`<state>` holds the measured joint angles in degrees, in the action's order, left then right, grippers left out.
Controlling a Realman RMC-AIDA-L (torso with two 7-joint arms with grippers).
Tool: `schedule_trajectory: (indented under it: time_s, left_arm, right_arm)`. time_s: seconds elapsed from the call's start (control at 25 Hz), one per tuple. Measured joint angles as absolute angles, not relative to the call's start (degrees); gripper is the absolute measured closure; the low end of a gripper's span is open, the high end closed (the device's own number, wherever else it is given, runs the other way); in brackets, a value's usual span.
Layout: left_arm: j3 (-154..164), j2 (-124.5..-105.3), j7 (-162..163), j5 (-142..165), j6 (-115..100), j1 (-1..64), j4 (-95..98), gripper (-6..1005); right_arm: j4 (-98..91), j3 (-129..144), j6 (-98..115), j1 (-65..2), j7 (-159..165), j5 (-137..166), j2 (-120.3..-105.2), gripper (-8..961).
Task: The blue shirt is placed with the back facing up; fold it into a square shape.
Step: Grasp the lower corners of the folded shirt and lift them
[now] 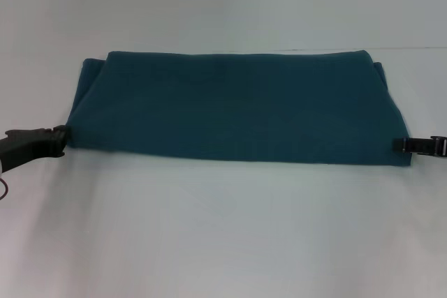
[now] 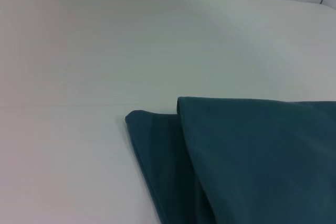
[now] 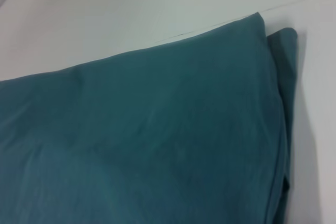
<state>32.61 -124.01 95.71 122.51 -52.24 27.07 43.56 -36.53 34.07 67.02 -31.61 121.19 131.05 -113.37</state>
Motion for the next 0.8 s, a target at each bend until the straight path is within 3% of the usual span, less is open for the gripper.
schedule_trajectory:
  time_s: [0.32,0.56,0.68,0.8]
  left_arm:
    - [32.72,-123.92,95.71,122.51,-52.17,27.33,43.44,961]
    - [32.74,-123.92,95.71,122.51,-52.27,27.29,43.49,953]
    - [32.65,-123.92,95.71,122.51,-52.35,27.08,43.51,949]
    - [32.6,-123.92,95.71,122.51,-52.41,26.66,43.55,945]
  right_arm:
    - [-33.85,34.6,64.39,-33.56,121.1,130.86,-113.83,229]
    - [-33.59,35.52,65.42,-33.94,120.19,130.79,-113.93,468]
    - [-33.6,35.52,65.53,-33.85,119.93,130.71,-113.95,678]
    - [-33.69,35.21,65.56,-33.43,119.68,130.69,-113.97,748]
